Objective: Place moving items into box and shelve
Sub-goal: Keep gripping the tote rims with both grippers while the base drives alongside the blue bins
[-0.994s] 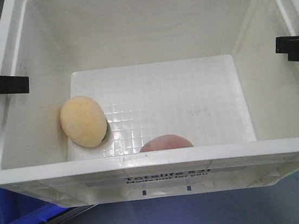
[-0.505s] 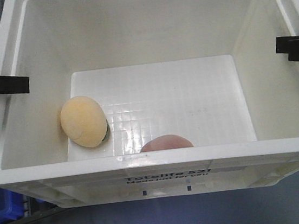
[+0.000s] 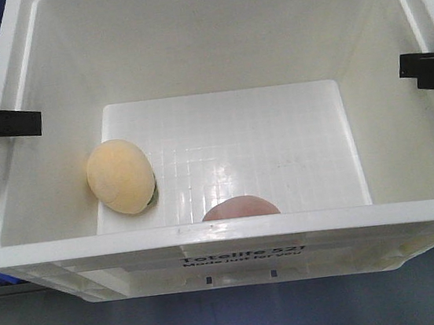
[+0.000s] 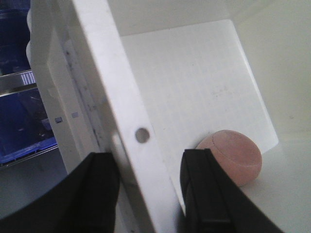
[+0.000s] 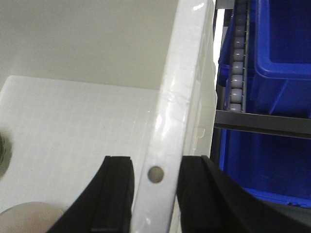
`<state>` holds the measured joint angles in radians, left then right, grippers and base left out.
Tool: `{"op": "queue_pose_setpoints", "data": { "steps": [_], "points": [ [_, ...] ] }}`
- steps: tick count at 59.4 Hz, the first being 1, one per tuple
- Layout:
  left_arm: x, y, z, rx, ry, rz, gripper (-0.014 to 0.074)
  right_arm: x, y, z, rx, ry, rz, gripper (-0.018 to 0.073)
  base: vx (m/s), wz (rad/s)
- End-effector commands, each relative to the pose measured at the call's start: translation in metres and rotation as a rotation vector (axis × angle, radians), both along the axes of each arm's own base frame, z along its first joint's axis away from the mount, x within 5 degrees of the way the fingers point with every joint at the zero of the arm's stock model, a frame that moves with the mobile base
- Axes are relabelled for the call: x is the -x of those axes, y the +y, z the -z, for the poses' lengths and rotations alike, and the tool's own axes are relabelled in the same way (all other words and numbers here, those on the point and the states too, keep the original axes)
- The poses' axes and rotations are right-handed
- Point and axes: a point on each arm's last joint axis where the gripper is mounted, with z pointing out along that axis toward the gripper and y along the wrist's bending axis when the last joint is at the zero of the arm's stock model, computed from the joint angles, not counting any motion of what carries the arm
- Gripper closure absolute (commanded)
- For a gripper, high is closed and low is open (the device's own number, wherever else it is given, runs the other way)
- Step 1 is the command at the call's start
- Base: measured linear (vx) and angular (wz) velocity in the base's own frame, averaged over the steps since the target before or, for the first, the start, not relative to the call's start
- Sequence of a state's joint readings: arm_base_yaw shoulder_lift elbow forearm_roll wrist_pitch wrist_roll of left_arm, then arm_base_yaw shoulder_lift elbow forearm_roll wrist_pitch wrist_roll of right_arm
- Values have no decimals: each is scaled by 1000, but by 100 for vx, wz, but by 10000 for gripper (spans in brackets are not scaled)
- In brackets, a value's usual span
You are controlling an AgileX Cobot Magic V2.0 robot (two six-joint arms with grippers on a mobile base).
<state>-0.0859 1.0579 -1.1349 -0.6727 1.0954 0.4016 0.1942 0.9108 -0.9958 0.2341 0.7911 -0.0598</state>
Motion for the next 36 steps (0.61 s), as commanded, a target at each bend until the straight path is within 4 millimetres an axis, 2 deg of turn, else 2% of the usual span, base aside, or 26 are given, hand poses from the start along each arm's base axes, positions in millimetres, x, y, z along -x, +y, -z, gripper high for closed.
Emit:
{"op": "queue_pose_setpoints", "data": {
  "steps": [1, 36],
  "points": [
    [6, -8, -30, 149, -141, 1, 603, 2, 3, -30, -109, -188, 4, 565, 1, 30],
    [6, -8, -30, 149, -141, 1, 603, 2, 3, -30, -109, -188, 4, 565, 6, 12]
  ]
}}
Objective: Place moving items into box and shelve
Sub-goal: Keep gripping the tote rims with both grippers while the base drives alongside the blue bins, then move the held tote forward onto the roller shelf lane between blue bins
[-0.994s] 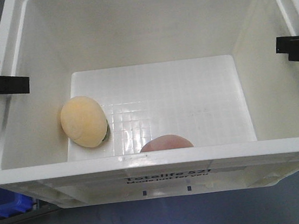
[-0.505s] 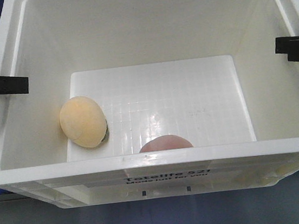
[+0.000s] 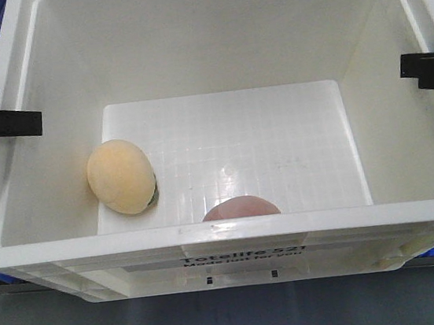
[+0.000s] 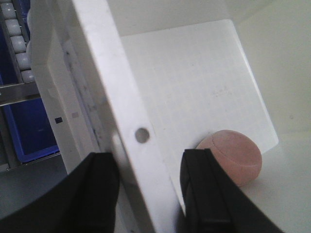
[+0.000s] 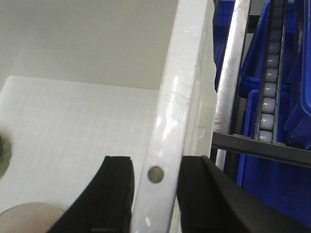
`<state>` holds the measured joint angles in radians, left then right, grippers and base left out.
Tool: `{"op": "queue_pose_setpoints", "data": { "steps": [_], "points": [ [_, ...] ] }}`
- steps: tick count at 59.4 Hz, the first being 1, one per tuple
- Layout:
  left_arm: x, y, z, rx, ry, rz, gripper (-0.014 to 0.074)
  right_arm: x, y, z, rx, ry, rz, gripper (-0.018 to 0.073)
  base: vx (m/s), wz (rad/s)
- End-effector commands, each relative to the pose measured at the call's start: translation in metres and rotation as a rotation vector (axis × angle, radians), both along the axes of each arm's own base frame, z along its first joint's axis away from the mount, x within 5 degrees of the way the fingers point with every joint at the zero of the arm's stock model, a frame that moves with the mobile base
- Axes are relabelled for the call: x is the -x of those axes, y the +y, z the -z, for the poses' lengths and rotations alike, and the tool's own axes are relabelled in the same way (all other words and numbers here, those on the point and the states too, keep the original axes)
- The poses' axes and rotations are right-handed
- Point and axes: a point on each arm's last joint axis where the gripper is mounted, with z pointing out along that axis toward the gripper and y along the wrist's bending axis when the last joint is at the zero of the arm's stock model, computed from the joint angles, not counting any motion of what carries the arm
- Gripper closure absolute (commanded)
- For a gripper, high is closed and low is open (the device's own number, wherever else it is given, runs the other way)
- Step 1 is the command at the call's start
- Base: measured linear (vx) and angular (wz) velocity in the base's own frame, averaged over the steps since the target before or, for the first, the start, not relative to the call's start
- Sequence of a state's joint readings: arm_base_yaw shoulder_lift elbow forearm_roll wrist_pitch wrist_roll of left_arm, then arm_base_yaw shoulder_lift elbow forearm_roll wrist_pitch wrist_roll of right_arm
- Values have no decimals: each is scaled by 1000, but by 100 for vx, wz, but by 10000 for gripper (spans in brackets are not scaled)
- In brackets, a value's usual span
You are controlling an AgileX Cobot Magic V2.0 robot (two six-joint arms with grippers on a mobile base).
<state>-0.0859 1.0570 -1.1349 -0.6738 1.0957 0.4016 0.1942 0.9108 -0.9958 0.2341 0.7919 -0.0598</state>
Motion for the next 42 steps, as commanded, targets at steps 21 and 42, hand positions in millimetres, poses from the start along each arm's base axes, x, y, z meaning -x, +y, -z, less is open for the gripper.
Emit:
{"op": "queue_pose_setpoints", "data": {
  "steps": [21, 42],
  "points": [
    [6, -8, -30, 147, -140, 1, 603, 2, 3, -30, -109, -189, 4, 565, 13, 3],
    [6, -8, -30, 147, -140, 1, 603, 2, 3, -30, -109, -189, 4, 565, 18, 1]
  ]
}}
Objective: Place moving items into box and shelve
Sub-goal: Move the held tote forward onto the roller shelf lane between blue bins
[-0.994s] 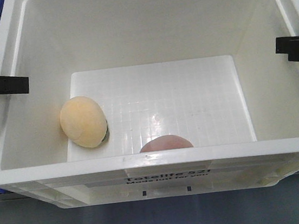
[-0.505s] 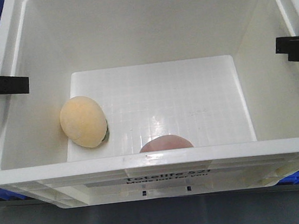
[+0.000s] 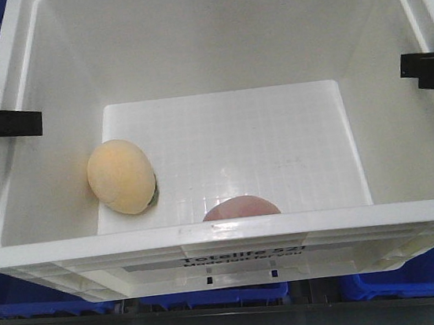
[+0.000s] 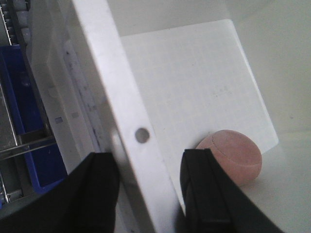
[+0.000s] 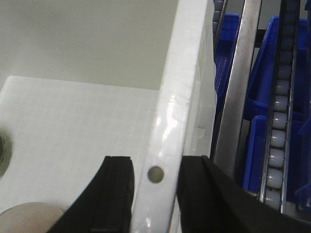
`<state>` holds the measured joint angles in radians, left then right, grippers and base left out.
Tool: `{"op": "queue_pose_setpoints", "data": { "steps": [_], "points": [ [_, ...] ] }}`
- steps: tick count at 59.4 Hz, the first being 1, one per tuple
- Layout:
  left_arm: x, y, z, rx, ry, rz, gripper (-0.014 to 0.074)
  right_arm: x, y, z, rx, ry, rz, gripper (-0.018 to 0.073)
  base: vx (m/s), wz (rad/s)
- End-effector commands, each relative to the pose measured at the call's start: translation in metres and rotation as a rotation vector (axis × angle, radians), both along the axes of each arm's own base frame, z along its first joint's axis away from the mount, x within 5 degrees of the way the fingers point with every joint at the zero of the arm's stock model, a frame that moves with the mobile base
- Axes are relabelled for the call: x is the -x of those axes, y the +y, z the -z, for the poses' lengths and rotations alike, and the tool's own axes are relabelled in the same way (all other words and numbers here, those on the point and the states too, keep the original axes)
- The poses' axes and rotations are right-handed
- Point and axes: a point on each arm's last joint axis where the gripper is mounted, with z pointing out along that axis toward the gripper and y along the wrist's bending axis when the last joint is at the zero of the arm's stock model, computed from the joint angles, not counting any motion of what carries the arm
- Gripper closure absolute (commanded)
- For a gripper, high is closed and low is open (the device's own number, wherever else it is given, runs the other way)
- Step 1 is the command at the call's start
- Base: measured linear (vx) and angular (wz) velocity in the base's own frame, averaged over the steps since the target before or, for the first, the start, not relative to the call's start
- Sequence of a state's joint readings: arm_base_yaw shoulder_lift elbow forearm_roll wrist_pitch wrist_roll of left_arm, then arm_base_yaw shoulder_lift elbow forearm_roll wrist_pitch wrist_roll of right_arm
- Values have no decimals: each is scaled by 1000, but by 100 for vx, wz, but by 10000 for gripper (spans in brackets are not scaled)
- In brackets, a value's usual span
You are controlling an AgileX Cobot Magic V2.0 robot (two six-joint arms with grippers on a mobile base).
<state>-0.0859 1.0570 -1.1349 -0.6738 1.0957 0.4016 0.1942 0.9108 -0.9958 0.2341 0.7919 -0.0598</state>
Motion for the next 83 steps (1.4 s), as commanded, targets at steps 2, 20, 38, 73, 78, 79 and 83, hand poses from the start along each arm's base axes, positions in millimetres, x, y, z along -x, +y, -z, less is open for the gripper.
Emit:
{"op": "queue_pose_setpoints", "data": {
  "steps": [2, 20, 38, 73, 78, 79, 83],
  "points": [
    [6, -8, -30, 147, -140, 1, 603, 2, 3, -30, -109, -189, 4, 565, 18, 0],
    [6, -8, -30, 147, -140, 1, 603, 2, 3, -30, -109, -189, 4, 565, 17, 0],
    [6, -8, -30, 147, -140, 1, 603, 2, 3, -30, -109, -189, 4, 565, 11, 0],
    [6, -8, -30, 147, -140, 1, 603, 2, 3, -30, -109, -189, 4, 565, 5, -1],
    [6, -8, -30, 147, -140, 1, 603, 2, 3, -30, -109, -189, 4, 565, 0, 0],
    [6, -8, -30, 147, -140, 1, 603, 2, 3, -30, -109, -189, 4, 565, 0, 0],
    [6, -8, -30, 147, -140, 1, 603, 2, 3, -30, -109, -189, 4, 565, 0, 0]
  ]
}}
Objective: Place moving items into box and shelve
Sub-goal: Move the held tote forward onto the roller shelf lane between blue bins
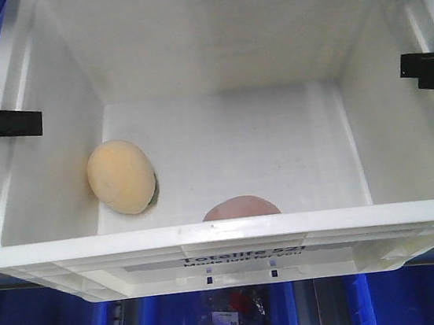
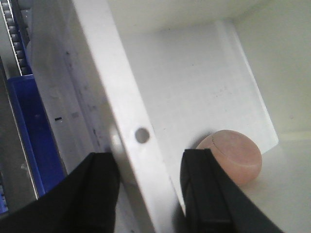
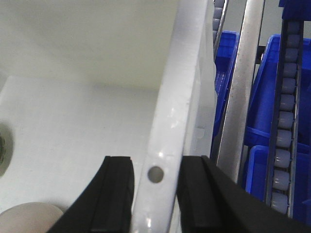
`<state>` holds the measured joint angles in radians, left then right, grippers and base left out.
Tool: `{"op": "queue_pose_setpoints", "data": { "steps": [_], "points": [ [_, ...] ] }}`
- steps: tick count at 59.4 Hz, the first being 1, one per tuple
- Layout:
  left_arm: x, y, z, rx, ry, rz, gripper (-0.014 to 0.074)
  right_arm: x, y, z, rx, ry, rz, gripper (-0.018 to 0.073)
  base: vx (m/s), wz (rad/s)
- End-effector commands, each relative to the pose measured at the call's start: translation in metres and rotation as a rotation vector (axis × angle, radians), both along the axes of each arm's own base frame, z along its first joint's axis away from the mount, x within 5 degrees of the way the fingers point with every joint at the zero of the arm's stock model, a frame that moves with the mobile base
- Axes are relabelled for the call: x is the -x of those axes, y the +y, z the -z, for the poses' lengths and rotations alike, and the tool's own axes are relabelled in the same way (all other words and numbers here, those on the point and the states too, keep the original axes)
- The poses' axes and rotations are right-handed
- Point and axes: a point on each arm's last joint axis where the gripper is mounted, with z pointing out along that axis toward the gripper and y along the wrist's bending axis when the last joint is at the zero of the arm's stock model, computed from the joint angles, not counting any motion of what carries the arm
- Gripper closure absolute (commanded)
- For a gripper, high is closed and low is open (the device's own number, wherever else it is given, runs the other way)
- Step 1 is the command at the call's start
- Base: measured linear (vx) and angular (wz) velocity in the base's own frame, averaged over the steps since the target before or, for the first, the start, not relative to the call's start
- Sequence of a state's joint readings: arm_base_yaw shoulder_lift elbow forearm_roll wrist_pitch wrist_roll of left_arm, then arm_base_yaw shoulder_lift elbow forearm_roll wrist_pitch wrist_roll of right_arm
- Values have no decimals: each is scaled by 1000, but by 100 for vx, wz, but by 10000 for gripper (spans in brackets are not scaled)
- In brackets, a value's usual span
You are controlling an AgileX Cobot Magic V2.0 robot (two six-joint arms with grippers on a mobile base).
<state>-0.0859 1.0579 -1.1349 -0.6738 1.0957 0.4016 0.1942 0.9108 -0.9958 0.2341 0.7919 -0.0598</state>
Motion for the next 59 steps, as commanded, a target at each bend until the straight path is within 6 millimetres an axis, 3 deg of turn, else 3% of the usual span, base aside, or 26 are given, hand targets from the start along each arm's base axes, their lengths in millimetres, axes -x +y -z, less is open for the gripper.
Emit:
{"op": "queue_pose_setpoints", "data": {
  "steps": [1, 39, 49, 59],
  "points": [
    [6, -8, -30, 147, -141, 1, 603, 2, 3, -30, -109, -189, 4, 565, 0, 0],
    [5, -7, -31, 151, -153, -11, 603, 0, 3, -28, -107, -179, 4, 565, 0, 0],
    [-1, -7, -28, 144, -162, -23, 603, -13, 6, -16, -89, -98, -3, 565, 0, 0],
    [-22, -8, -16, 129, -127, -37, 603, -33, 10, -3, -78, -43, 4, 565, 0, 0]
  ]
}}
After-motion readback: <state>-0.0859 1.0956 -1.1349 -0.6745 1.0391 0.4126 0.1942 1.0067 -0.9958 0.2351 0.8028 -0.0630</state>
